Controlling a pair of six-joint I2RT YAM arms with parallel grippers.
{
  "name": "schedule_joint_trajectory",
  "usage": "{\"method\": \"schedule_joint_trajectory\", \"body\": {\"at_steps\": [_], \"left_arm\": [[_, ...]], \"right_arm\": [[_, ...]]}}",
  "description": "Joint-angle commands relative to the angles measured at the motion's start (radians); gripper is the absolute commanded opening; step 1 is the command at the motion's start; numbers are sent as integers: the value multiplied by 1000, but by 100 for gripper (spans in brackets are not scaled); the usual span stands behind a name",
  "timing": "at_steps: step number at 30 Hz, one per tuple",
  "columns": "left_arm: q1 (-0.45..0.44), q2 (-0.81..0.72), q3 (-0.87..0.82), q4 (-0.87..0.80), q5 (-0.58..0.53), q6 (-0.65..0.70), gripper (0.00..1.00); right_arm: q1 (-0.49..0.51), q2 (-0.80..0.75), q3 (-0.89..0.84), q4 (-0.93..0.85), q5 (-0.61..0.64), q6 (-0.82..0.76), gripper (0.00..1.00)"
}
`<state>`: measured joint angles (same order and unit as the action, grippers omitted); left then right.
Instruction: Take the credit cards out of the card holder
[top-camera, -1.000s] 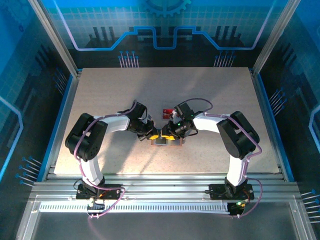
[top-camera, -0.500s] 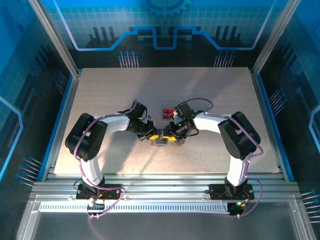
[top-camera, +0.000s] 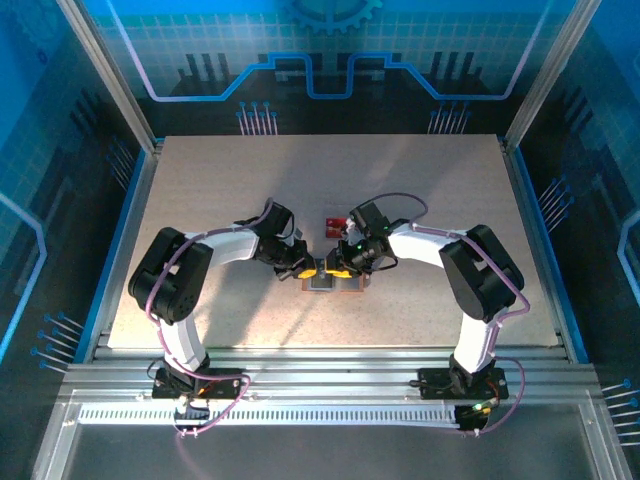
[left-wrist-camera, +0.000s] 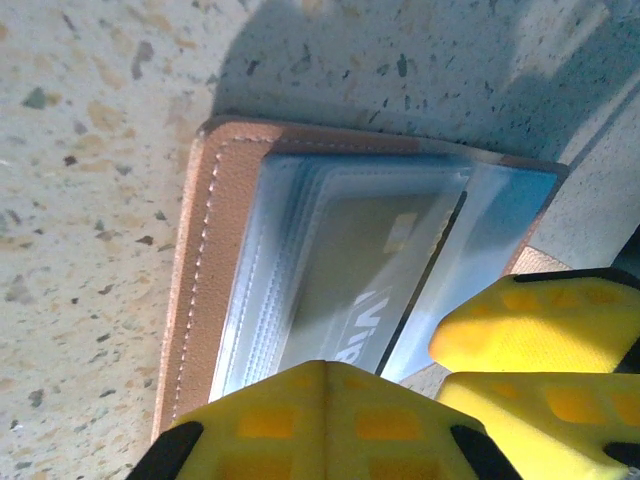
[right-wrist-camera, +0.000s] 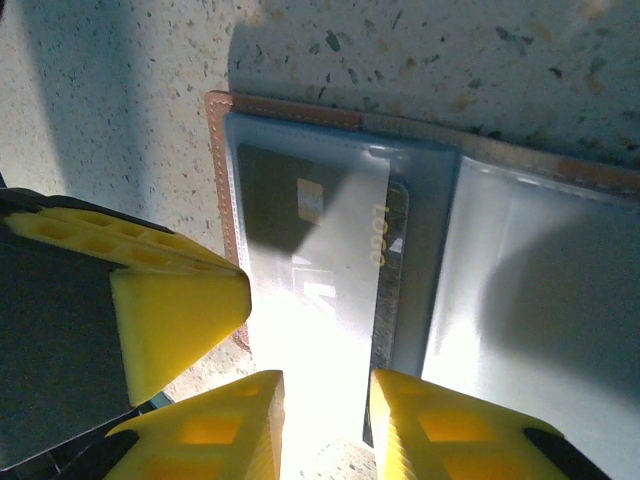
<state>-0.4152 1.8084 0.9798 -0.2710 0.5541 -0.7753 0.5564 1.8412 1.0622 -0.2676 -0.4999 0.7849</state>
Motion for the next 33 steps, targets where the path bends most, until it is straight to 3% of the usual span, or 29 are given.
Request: {"method": "schedule_joint_trajectory", "body": {"at_steps": [1,19,33], "left_arm": [[6,5,14,-43,-7,22,4],[6,16,14,-69,-32,46,1],[6,29,16,-77,-38,52,1]], "right_arm": [[8,13,30,8,-17,-5,29],[7,83,41,12,-24,-9,28],[10,56,56,-85,45,-55,30]]}}
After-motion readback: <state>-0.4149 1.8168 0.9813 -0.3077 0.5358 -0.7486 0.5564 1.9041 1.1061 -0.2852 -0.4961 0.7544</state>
